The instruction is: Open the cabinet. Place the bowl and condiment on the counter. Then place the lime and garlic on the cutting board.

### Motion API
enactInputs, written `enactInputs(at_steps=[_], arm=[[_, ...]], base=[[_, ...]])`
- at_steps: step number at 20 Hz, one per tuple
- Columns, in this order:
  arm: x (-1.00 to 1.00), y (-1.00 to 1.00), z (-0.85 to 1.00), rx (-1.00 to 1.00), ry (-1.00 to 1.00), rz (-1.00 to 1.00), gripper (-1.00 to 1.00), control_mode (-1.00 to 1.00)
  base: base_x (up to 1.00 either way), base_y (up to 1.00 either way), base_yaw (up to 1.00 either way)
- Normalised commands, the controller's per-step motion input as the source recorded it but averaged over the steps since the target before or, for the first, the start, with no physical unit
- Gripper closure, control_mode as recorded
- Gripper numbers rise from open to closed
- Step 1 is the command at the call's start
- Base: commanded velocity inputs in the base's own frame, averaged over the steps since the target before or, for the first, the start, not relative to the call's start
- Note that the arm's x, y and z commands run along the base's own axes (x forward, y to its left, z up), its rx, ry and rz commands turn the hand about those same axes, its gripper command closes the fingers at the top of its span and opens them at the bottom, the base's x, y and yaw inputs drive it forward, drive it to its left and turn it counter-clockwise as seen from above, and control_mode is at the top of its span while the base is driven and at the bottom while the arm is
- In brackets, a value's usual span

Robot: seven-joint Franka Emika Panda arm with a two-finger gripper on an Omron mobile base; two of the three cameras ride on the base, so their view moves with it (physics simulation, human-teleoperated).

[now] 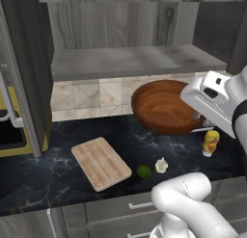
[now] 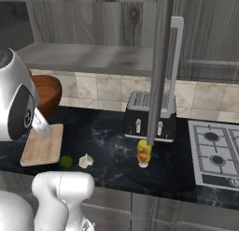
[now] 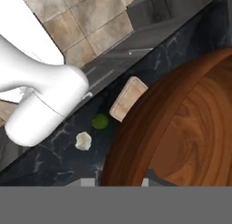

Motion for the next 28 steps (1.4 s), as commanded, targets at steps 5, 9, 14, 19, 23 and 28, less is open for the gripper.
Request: enactInputs(at_steps=[5,9,14,19,23,28], arm=[[0.27,0.0,-0.51,-0.05,0.15,0.0,1.0,-1.0],[0.42,0.0,-0.42,-0.04,0.18,0.0,1.0,-1.0],[0.4,0.0,-0.35,-0.02,0.16,0.0,1.0,-1.0],[0.47,0.0,-0.31,0.0,0.1,0.0,1.0,-1.0],[0.55,-0.07,-0.07,0.01,0.04,0.0,1.0,-1.0],[0.56,-0.19,-0.06,0.04,0.06,0.0,1.0,-1.0]], base=[[0.0,0.0,0.0],[0.0,0.0,0.0],[0.0,0.0,0.0],[0.0,0.0,0.0],[0.0,0.0,0.0],[0.0,0.0,0.0]])
